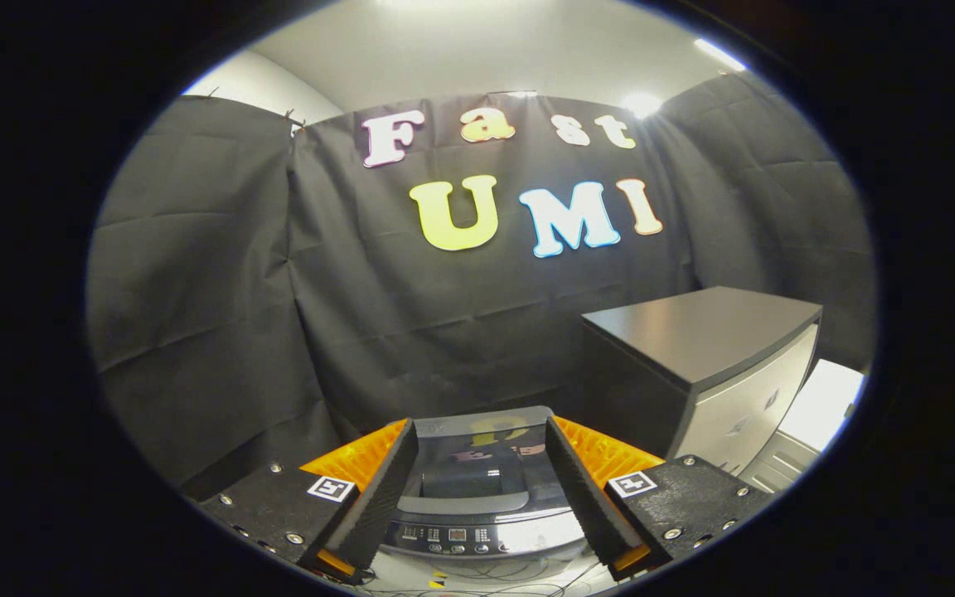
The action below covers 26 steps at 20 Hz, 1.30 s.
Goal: Put the clothes into the washing machine and then close the washing machine lid.
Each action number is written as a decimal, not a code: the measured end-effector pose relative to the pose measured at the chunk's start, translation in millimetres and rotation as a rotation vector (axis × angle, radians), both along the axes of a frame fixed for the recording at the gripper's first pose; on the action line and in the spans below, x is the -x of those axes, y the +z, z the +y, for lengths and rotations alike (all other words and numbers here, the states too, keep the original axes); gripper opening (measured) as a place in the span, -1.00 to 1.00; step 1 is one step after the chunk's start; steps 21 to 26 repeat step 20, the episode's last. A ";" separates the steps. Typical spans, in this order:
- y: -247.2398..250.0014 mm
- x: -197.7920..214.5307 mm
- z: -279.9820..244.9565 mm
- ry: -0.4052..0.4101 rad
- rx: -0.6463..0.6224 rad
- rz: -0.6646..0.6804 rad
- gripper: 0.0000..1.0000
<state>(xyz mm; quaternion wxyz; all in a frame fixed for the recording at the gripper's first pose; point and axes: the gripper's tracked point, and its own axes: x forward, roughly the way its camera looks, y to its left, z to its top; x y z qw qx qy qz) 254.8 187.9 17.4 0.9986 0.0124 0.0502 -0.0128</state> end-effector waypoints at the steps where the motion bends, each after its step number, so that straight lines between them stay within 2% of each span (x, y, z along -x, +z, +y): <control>1: 8.5 13.9 -4.9 0.018 0.012 -0.008 0.91; 8: 25.4 131.3 -66.1 0.097 0.068 -0.016 0.91; 14: 37.3 197.1 -93.2 0.128 0.094 0.000 0.91; 20: 50.6 233.2 -91.5 0.127 0.092 -0.013 0.91; 26: 50.6 233.2 -91.5 0.127 0.092 -0.013 0.91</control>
